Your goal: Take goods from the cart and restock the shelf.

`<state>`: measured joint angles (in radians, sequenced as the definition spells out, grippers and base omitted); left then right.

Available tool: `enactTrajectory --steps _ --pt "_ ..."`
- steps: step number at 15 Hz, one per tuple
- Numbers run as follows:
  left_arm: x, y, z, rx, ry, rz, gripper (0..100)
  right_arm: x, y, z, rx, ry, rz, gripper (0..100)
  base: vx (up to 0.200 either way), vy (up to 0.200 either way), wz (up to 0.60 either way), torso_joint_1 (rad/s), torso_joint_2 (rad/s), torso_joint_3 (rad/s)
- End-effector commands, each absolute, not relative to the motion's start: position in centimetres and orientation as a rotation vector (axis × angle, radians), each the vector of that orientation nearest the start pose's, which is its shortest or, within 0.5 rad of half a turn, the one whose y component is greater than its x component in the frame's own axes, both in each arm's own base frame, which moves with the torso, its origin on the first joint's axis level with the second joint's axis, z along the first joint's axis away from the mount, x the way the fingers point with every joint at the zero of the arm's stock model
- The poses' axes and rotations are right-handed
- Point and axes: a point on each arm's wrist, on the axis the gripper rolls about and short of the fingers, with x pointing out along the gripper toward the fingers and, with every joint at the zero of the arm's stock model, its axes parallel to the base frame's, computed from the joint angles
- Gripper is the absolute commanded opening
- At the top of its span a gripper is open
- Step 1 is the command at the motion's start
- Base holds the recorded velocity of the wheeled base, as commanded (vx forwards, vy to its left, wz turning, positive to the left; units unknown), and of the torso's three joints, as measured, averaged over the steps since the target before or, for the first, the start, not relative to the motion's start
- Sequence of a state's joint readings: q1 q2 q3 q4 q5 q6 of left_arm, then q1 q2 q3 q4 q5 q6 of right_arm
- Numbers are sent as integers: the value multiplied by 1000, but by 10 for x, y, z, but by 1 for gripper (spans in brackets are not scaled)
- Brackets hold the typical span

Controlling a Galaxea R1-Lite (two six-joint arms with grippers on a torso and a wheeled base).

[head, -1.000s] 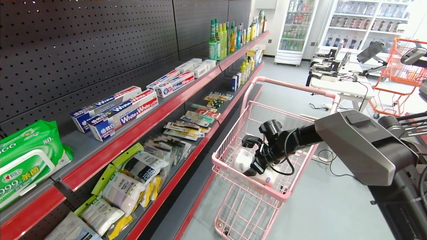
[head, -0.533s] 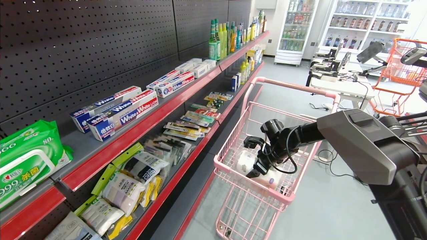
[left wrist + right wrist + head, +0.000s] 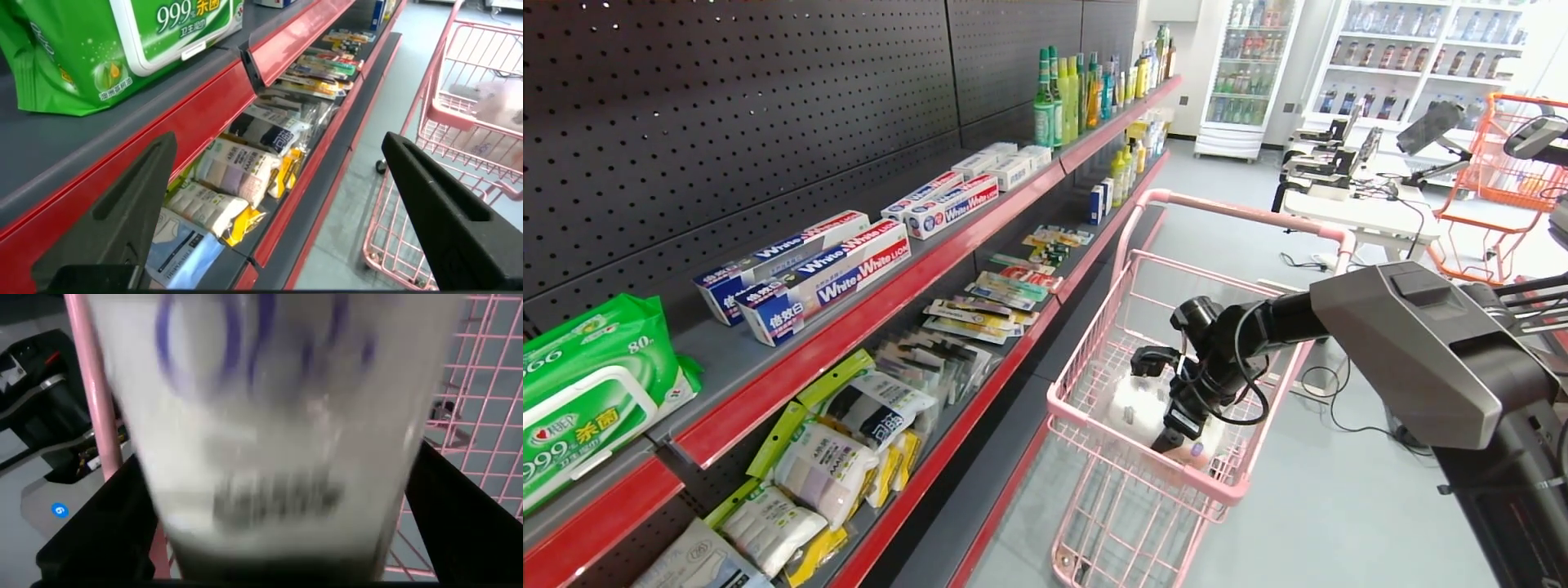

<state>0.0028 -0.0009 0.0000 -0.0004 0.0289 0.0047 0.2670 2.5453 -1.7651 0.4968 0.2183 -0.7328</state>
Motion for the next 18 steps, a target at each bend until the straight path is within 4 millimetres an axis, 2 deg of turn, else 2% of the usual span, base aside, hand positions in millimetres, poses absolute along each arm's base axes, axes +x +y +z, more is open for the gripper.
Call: enactTrajectory --steps 1,5,9,11,14,18 --pt "-23 1 75 6 0 32 100 440 124 7 -649 1059 860 100 0 0 0 0 0 0" --pt "-23 1 75 5 0 32 100 442 128 7 -656 1042 859 100 0 0 0 0 0 0" --pt "-23 1 75 5 0 32 100 454 131 21 -659 975 838 100 0 0 0 0 0 0" --pt "-23 1 76 5 -1 32 100 459 136 20 -664 957 840 100 0 0 0 0 0 0" --pt "-23 1 76 5 -1 32 100 460 154 10 -674 943 872 100 0 0 0 0 0 0" --pt "-23 1 76 5 -1 32 100 456 163 1 -642 970 895 100 0 0 0 0 0 0"
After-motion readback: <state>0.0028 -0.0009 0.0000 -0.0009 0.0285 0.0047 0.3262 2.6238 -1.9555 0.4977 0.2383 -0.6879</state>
